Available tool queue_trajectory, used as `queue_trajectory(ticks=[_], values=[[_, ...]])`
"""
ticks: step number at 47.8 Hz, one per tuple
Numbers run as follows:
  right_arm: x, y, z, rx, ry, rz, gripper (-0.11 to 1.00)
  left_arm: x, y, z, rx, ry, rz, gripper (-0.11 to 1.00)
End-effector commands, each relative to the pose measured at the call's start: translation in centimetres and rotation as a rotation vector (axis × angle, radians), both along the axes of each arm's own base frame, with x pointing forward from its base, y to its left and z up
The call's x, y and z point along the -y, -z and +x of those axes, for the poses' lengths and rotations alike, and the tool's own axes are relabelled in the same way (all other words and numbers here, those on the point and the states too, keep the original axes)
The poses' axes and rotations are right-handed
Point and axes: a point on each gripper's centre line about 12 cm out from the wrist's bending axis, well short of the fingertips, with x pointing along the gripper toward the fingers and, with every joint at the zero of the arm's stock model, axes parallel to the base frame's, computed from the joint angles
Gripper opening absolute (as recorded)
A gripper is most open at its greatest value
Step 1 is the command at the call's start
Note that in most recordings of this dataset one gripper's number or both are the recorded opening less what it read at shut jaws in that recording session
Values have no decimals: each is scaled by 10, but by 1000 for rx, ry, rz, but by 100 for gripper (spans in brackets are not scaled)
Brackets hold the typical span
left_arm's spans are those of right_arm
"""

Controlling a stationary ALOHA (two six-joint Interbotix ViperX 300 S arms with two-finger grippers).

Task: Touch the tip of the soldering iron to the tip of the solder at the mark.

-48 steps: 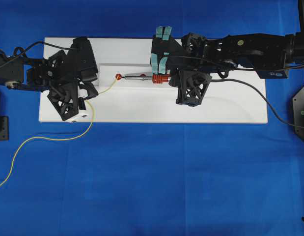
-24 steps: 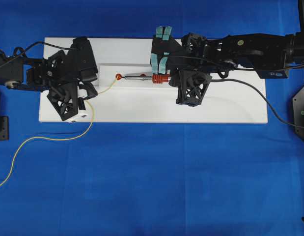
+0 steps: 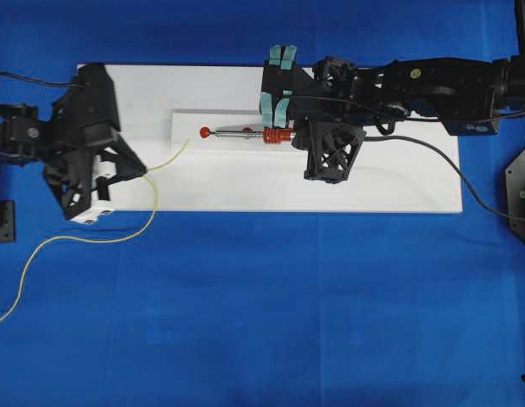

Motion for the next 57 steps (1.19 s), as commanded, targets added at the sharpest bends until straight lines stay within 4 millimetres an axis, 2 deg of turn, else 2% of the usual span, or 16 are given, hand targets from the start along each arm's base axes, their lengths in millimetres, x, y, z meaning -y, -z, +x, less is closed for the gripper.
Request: queue_trajectory(ticks=[1,7,13,26,39,49,57], values=[[2,-14,7,44,-1,-12,6,0,-7,-1,32,-2,-2,2],[1,-17,6,49,0,-12,6,0,-7,-1,32,-3,-3,2],[0,-29,0,75,0,-17,6,0,-5,-1,26,-3,-3,2],[-6,-49,-39,115,7,-25,6,0,-3,-1,22,-4,-5,2],[-12,-48,-79,116,37,-9,6,0,-4,0,22,-4,-5,2],[-12,-47,-84,112,43,-12,6,0,-6,7,39,-5,-4,2],[-11,-47,-82,111,38,-22,6,-3,-5,27,34,-11,-4,2]])
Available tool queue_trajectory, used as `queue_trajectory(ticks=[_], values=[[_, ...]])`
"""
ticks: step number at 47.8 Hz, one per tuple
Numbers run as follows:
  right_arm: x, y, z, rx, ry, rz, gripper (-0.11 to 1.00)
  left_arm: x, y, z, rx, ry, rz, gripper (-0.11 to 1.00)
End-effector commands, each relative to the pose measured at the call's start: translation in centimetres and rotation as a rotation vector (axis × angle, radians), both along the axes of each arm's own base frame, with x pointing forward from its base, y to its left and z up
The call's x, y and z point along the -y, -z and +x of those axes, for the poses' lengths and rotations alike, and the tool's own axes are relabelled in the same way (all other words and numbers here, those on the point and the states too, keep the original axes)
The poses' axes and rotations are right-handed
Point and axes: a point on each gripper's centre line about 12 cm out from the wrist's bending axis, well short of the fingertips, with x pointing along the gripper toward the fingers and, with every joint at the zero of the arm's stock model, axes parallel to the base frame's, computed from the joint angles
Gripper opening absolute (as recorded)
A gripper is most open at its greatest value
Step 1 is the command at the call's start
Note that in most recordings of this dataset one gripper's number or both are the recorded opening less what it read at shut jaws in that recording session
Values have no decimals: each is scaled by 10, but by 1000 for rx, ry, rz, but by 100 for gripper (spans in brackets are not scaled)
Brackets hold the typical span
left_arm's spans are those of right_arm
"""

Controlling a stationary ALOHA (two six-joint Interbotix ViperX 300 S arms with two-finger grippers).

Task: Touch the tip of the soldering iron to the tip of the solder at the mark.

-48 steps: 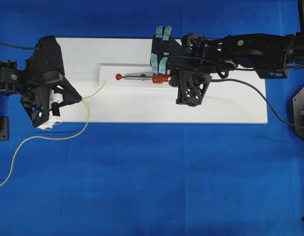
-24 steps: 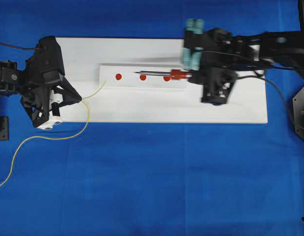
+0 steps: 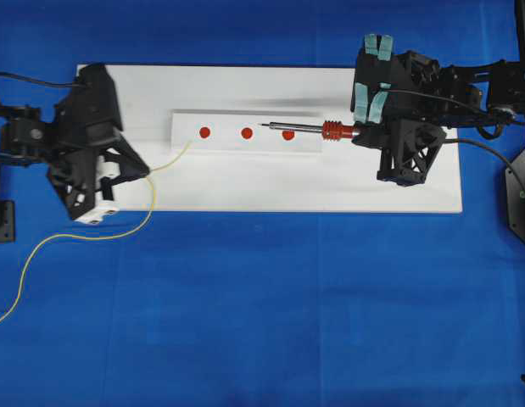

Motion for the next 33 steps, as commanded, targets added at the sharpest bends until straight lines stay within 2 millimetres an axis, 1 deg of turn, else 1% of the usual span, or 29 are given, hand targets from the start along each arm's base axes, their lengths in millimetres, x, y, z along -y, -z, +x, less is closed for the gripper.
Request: queue_trajectory(ticks=[1,12,18,24,33], values=[[2,-8,4,29,2,-11,6,-3,-9,18,26,-7,3,2],[2,-8,5,28,3,-10,6,-14,-6,57,4,-26,10,2],[2,-7,5,23,2,-9,6,-22,-1,73,-8,-42,11,2],[2,-6,4,20,3,-8,6,-28,6,84,-25,-56,10,2],[2,-3,4,14,2,-7,6,-33,15,92,-47,-68,8,2]])
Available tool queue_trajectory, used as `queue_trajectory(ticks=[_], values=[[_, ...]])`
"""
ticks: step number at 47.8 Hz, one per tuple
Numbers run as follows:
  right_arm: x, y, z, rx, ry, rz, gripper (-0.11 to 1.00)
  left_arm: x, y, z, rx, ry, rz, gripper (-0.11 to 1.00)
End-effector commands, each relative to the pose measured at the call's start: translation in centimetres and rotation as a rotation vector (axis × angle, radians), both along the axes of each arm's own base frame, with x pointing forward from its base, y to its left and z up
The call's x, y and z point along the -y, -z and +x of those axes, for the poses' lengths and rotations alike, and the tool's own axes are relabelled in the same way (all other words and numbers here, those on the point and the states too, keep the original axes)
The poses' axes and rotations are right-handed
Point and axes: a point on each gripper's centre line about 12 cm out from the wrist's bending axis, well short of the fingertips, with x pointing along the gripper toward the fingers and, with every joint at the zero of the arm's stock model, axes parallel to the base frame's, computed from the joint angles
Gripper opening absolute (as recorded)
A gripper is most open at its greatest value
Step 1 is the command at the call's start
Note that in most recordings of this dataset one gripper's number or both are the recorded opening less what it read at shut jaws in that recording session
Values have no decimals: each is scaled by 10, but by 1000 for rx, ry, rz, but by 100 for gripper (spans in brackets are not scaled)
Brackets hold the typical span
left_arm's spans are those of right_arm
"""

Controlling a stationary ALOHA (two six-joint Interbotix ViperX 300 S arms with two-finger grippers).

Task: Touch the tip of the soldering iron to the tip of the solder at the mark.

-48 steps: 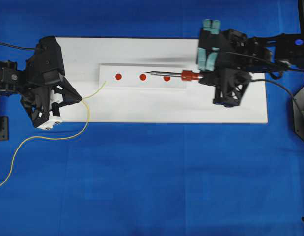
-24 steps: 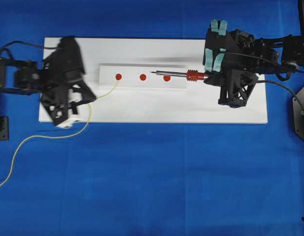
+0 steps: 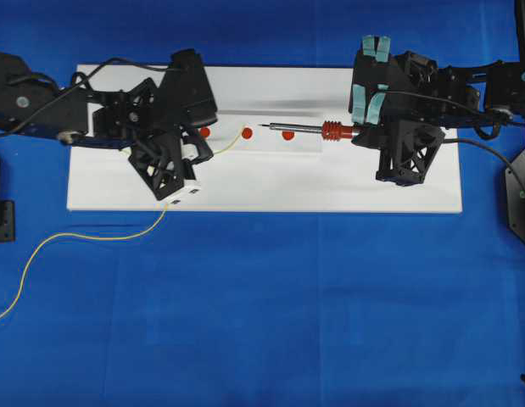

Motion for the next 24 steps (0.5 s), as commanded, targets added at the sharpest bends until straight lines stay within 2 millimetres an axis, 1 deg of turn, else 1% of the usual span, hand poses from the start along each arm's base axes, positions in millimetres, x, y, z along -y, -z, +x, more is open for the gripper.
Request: queue_trajectory(ticks=[1,8,24], values=[[1,-6,3,25,1,-6,6,-3,-7,8,29,-4,6,2],[1,-5,3,20,0,-9,6,-4,2,12,8,-11,-3,2],[3,-2,7,8,-4,-15,6,5,4,12,-2,3,-13,2]])
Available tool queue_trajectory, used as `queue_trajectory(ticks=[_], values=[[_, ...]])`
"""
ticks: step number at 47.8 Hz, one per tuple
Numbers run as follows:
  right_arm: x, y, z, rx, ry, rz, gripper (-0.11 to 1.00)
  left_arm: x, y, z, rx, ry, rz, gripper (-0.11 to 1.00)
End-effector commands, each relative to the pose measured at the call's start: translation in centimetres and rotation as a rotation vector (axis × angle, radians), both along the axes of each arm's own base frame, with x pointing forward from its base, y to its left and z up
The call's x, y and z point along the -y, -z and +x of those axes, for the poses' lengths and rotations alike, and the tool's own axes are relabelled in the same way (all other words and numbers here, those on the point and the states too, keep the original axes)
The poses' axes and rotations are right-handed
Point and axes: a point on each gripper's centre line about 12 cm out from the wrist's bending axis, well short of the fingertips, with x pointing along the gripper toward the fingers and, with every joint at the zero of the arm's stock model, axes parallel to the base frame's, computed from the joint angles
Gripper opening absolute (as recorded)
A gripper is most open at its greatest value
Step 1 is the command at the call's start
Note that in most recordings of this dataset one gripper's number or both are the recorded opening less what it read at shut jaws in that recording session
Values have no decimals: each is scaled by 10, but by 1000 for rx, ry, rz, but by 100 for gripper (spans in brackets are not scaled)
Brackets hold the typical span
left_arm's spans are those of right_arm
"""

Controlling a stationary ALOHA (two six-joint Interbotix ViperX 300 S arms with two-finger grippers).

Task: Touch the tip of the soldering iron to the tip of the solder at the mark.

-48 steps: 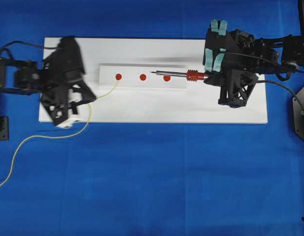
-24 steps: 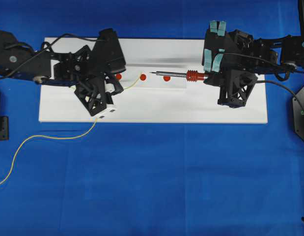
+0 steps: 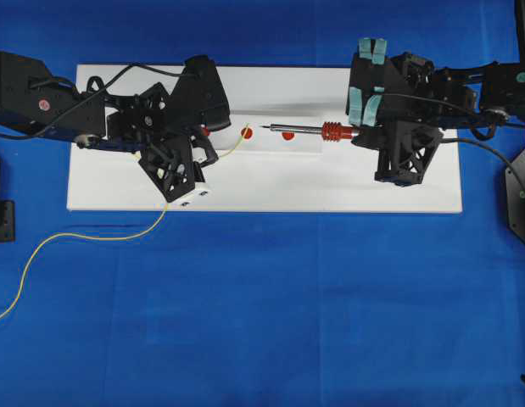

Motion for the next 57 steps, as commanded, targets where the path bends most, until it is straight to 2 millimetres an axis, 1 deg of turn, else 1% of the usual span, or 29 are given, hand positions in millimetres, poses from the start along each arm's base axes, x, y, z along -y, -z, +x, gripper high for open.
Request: queue_trajectory(ticks=[1,23,30,39,57], values=[[2,-9,5,31,2,-9,6,4,-9,5,29,8,1,2],[6,2,24,5,1,-4,6,5,-8,1,22,4,-5,2],[7,10,30,-17,1,1,6,5,-7,-1,19,4,-5,2],[8,17,32,-37,-1,2,6,5,-6,-2,16,7,-4,2],[8,17,32,-31,0,2,6,5,-7,-1,18,6,-5,2]])
